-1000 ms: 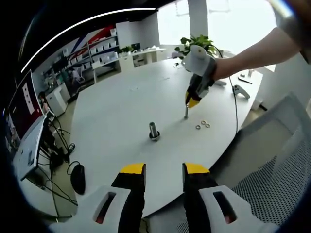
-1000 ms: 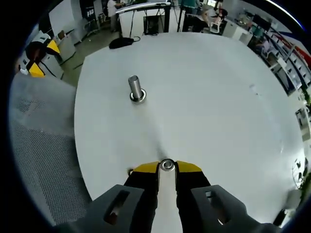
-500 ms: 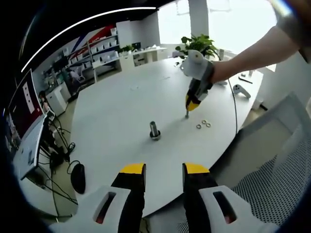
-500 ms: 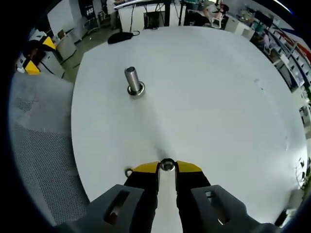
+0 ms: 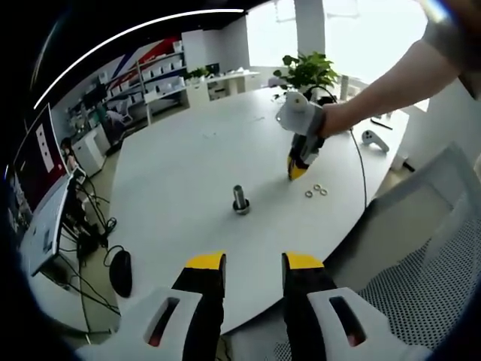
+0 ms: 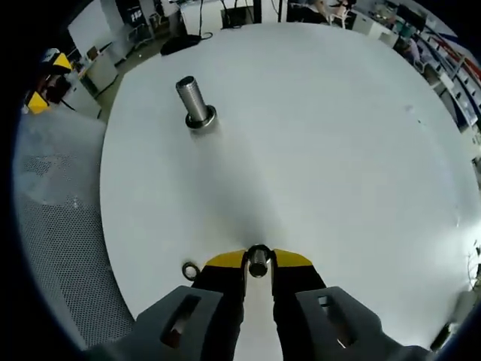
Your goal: Place the washer onto the threaded stud by aligning its center hole with the stud, sliding it down to the base, and recovering from edge contact or off-axis alignment until the washer reaches the visible bottom stop.
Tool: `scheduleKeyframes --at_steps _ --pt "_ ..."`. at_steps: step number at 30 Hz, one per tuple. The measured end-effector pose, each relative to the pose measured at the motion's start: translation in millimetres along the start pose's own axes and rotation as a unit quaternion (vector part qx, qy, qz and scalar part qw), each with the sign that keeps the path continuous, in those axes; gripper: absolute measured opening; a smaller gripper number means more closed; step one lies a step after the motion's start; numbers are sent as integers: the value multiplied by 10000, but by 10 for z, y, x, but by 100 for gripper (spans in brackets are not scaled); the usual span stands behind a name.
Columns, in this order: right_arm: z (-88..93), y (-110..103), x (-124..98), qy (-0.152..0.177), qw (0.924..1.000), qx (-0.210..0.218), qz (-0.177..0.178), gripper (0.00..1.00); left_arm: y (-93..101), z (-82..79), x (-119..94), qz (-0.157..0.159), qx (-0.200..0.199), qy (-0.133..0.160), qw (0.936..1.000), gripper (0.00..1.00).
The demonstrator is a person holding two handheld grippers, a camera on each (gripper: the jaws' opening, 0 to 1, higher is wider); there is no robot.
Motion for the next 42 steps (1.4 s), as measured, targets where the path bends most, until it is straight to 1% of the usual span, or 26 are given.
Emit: scheduleKeyframes --at_steps 9,16,21,23,31,36,38,39,40,41,42 --pt "46 4 41 -74 9999 87 -30 16 0 2 4 6 -3 -15 10000 28" --pt "91 32 -25 -40 9998 201 -28 15 -1 8 7 26 -1 -34 10000 28" --pt "181 18 -92 -1 9996 296 -21 16 7 6 10 52 -5 -30 10000 28" --pt "256 12 -92 -66 9995 293 -30 16 12 13 13 59 14 -56 10000 28" --pt "422 -78 -179 -107 9997 187 -98 16 17 14 14 69 32 -63 10000 28" --pt "456 -121 -241 -82 9997 209 -135 17 16 13 15 66 39 -66 9999 28" --pt "461 -162 -260 -44 9997 187 -163 17 19 10 15 74 56 -63 9999 28" --pt "461 -208 -263 -23 9995 190 -238 18 20 11 16 78 65 -65 9999 28" --pt "472 -253 -268 -39 9994 149 -317 18 22 13 17 82 69 -70 9999 28" --pt "499 -278 -271 -108 9994 -1 -338 18 25 14 16 85 77 -78 9999 28" --pt "521 -264 -270 -145 9994 -118 -290 18 26 15 16 82 82 -84 9999 28"
Point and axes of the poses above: the point that each gripper's makers call its tool centre point, and the gripper's own axes: x roughly forward along the fingers, y roughly to its right, z roughly out of its underside, the point moved 4 cm from there along -x, roughly backward along the fingers, and after that the axes turned 8 degrees about z, right-handed, at the moved point
